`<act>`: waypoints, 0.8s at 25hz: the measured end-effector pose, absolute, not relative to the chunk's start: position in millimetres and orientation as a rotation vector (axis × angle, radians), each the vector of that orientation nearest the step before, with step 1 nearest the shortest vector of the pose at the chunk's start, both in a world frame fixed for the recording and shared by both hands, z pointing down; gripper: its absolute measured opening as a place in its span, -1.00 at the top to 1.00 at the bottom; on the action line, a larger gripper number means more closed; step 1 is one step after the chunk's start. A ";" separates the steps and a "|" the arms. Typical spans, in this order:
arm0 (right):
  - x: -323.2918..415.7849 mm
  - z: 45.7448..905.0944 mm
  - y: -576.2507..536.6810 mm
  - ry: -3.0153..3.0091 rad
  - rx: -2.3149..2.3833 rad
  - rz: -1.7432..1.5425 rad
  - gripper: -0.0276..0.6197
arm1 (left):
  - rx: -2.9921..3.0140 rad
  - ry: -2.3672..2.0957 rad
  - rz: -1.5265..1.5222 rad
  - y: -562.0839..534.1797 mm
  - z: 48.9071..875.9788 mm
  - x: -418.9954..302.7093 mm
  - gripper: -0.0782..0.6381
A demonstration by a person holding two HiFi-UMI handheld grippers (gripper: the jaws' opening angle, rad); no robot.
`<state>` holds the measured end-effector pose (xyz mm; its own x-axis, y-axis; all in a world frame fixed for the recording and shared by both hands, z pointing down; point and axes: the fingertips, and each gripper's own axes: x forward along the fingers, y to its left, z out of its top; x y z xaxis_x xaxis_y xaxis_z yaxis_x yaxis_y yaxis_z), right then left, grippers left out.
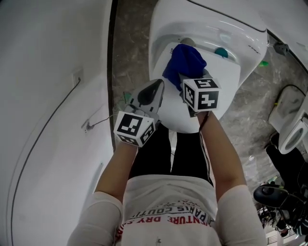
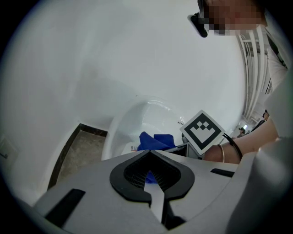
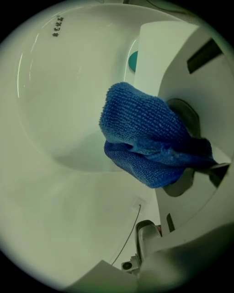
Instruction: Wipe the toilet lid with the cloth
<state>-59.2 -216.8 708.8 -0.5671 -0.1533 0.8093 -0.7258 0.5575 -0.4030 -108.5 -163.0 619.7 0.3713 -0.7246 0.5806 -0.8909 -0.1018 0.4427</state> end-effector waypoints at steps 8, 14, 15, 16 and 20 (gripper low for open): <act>7.2 704.8 -230.4 -2.028 0.733 0.978 0.62 | 1.893 -1.397 0.264 -178.4 613.5 -53.3 0.76; 65.2 703.8 -237.4 -2.003 0.785 0.994 0.62 | 1.902 -1.391 0.270 -184.2 611.6 -15.7 0.76; 75.6 704.1 -238.3 -1.997 0.793 0.994 0.62 | 1.903 -1.387 0.274 -184.1 612.2 -9.1 0.76; 85.5 704.5 -239.5 -1.991 0.799 0.989 0.62 | 1.905 -1.383 0.277 -184.2 612.9 -2.5 0.76; 119.4 705.4 -245.7 -1.965 0.811 0.963 0.62 | 1.915 -1.354 0.289 -184.7 614.1 23.5 0.76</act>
<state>119.4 -245.7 705.4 -0.4868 -0.1964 0.8512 -0.7931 0.5077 -0.3364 23.5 -184.7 614.1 0.4122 -0.7091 0.5721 -0.8809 -0.1498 0.4490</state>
